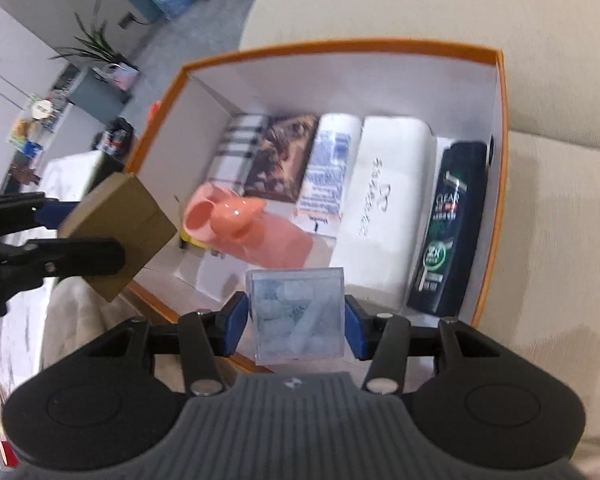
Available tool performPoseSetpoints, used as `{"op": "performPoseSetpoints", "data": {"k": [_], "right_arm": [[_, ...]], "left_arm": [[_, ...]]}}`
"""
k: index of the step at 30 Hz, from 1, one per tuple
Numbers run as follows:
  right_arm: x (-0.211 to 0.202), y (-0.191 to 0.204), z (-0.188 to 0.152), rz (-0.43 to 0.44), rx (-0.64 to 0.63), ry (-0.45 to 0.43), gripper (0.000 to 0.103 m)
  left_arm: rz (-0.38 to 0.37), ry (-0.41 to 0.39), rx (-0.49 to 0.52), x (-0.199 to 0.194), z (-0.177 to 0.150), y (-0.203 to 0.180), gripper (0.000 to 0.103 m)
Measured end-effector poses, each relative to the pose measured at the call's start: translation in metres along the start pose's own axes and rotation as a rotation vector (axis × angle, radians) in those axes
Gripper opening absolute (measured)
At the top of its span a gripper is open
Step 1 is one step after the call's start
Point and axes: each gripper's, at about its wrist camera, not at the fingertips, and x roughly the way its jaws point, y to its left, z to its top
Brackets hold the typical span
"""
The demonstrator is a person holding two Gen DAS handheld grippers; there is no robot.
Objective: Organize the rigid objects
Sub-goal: 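Carry the gold box with left tool while right lowers the clear cube into the box and opens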
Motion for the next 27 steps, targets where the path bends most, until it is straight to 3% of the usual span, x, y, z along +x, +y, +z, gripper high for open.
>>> {"op": "performPoseSetpoints", "data": {"k": [4,12,17,22,25,27], "right_arm": [[0.008,0.007,0.004,-0.063,-0.014,0.058,0.05],[0.026,0.01,0.02,-0.155,-0.04,0.245,0.046],[0.035,0.016,0.023,-0.212,-0.095,0.302,0.045],[0.03,0.017,0.024,-0.201,-0.113,0.321,0.048],[0.022,0.021,0.026,-0.201,-0.146,0.313,0.062],[0.015,0.025,0.029,-0.215,-0.184,0.282,0.063]], "left_arm": [[-0.037,0.021,0.023,0.01,0.001,-0.005,0.072],[-0.035,0.05,0.046,0.014,0.001,-0.004,0.072],[-0.03,0.059,0.041,0.014,-0.001,0.0,0.072],[-0.029,0.069,0.039,0.015,-0.003,0.002,0.072],[-0.027,0.081,0.047,0.017,-0.003,0.002,0.072],[-0.026,0.089,0.056,0.018,-0.003,0.001,0.072]]}}
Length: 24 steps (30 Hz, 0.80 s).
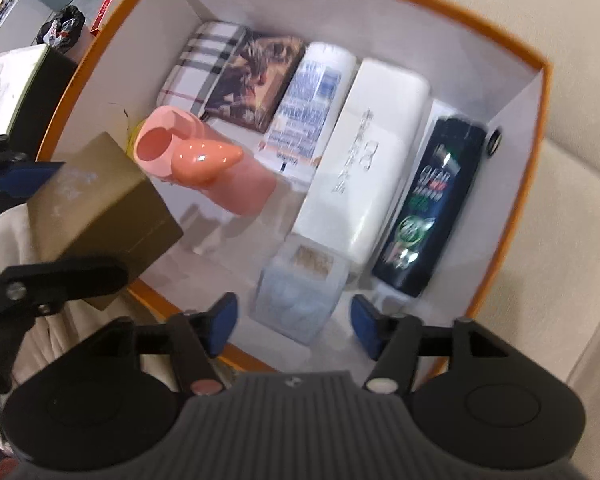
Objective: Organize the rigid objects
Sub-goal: 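Carry the gold box with left tool while right lowers the clear cube into the box and opens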
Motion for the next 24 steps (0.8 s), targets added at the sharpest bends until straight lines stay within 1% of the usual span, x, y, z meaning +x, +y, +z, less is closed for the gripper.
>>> {"op": "performPoseSetpoints", "data": {"k": [3,5,7,11,16,18,20,21,24], "right_arm": [[-0.005,-0.003,0.002,0.04,-0.023,-0.039,0.056],[-0.006,-0.008,0.003,0.078,-0.02,-0.056,0.045],[-0.004,-0.015,0.007,0.099,0.004,-0.06,0.042],[0.001,-0.024,0.015,0.101,0.04,-0.068,0.042],[0.011,-0.013,0.021,0.143,0.004,-0.061,0.042],[0.017,-0.007,0.023,0.125,-0.025,-0.054,0.042],[0.024,-0.005,0.024,0.082,-0.048,-0.038,0.042],[0.026,-0.005,0.024,0.06,-0.06,-0.031,0.04],[0.032,-0.015,0.023,0.103,-0.046,0.007,0.033]], "left_arm": [[0.004,0.011,0.012,0.002,0.001,-0.002,0.072],[0.006,0.018,0.014,0.002,0.002,-0.002,0.072],[0.008,0.02,0.013,0.001,0.002,-0.001,0.072],[0.021,0.023,0.004,-0.001,0.001,0.003,0.072],[0.023,0.041,0.005,0.0,0.002,0.003,0.072],[0.02,0.047,0.009,0.001,0.002,0.003,0.072],[0.017,0.052,0.009,0.002,0.002,0.003,0.072],[0.016,0.053,0.008,0.002,0.002,0.002,0.072],[0.01,0.054,0.005,0.003,0.003,0.002,0.072]]}}
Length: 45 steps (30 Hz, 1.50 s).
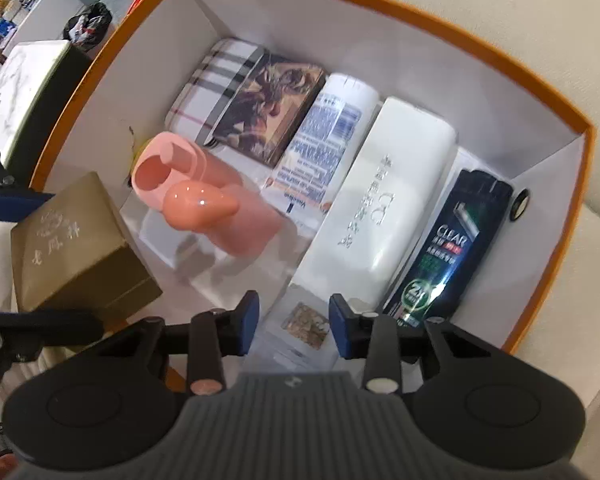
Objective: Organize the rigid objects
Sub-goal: 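Carry the gold box with left tool while right lowers the clear cube into the box and opens, then lower the gold box into the box beside the pink cup and open left tool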
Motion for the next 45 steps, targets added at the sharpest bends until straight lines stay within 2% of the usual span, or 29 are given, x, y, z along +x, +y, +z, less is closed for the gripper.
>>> {"op": "performPoseSetpoints", "data": {"k": [6,10,13,17,19,22,24,28,30,36,39,42,45], "right_arm": [[0.003,-0.011,0.0,-0.012,0.002,0.084,0.031],[0.003,-0.004,-0.005,-0.065,-0.067,0.114,0.023],[0.003,0.002,-0.009,-0.102,-0.126,0.133,0.022],[-0.001,0.003,-0.009,-0.098,-0.126,0.152,0.015],[-0.007,-0.001,-0.007,-0.066,-0.102,0.143,0.011],[-0.014,-0.007,-0.002,-0.042,-0.06,0.088,0.012],[-0.012,-0.009,0.003,-0.039,-0.045,0.054,0.018],[0.002,0.001,0.005,-0.079,-0.09,0.069,0.02],[0.01,0.005,0.003,-0.065,-0.108,0.08,0.02],[0.007,0.006,0.002,-0.02,-0.098,0.008,0.021],[0.012,0.009,0.002,-0.003,-0.091,0.004,0.022],[0.017,0.017,0.001,-0.037,-0.124,0.01,0.025],[0.02,0.02,-0.002,-0.11,-0.151,0.049,0.024]], "left_arm": [[-0.032,0.006,0.007,0.004,0.001,-0.005,0.072],[-0.056,0.016,0.02,0.008,0.001,-0.012,0.072],[-0.068,0.023,0.023,0.011,0.002,-0.014,0.072],[-0.071,0.018,0.021,0.014,0.004,-0.018,0.072],[-0.072,0.016,0.023,0.016,0.005,-0.021,0.072],[-0.064,0.018,0.035,0.019,0.006,-0.026,0.072],[-0.05,0.019,0.042,0.02,0.006,-0.028,0.072],[-0.026,0.019,0.038,0.019,0.005,-0.026,0.072],[-0.019,0.016,0.033,0.018,0.003,-0.024,0.072],[0.013,0.009,0.053,0.01,-0.002,-0.021,0.072],[0.024,0.01,0.052,0.006,-0.005,-0.018,0.072],[0.028,0.009,0.059,0.003,-0.007,-0.017,0.072],[0.033,0.008,0.067,0.003,-0.008,-0.016,0.072]]}}
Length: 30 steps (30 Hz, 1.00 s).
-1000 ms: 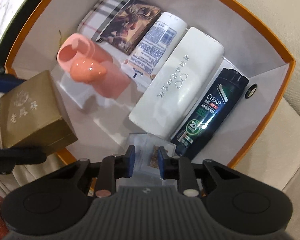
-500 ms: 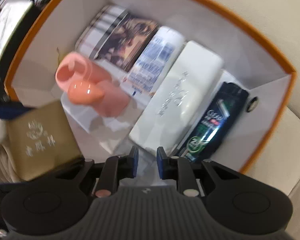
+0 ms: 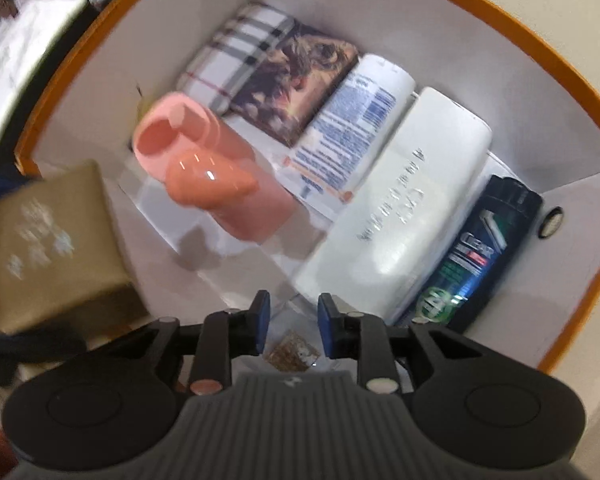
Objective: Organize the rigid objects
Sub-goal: 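Lower the gold box into the box beside the pink cup and open left tool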
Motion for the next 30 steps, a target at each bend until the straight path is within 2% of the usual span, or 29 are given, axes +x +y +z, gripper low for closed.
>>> {"op": "performPoseSetpoints", "data": {"k": [3,5,9,12,15,20,25,28,30], "right_arm": [[0.003,-0.007,-0.006,-0.087,-0.004,0.05,0.023],[0.001,-0.004,-0.009,-0.097,-0.039,0.043,0.018],[-0.024,-0.004,-0.011,-0.063,-0.028,-0.048,0.02],[-0.048,-0.014,-0.013,-0.092,-0.001,-0.11,0.02],[-0.066,-0.023,-0.014,-0.101,0.022,-0.171,0.025],[-0.072,-0.03,-0.023,-0.024,0.069,-0.228,0.025],[-0.064,-0.037,-0.02,0.067,0.147,-0.255,0.026],[-0.06,-0.036,-0.018,0.144,0.158,-0.234,0.025],[-0.054,-0.032,-0.017,0.15,0.141,-0.203,0.024]], "left_arm": [[-0.015,-0.001,-0.004,0.002,0.001,-0.001,0.072],[-0.032,-0.007,-0.012,0.005,0.002,-0.005,0.072],[-0.073,-0.004,-0.039,0.014,0.007,-0.011,0.072],[-0.089,0.014,-0.03,0.021,0.016,-0.014,0.072],[-0.089,0.032,-0.021,0.027,0.025,-0.018,0.072],[-0.114,0.093,-0.052,0.048,0.032,-0.019,0.072],[-0.123,0.138,-0.138,0.062,0.035,-0.011,0.067],[-0.124,0.165,-0.197,0.071,0.036,-0.005,0.068],[-0.115,0.18,-0.21,0.074,0.036,-0.004,0.068]]}}
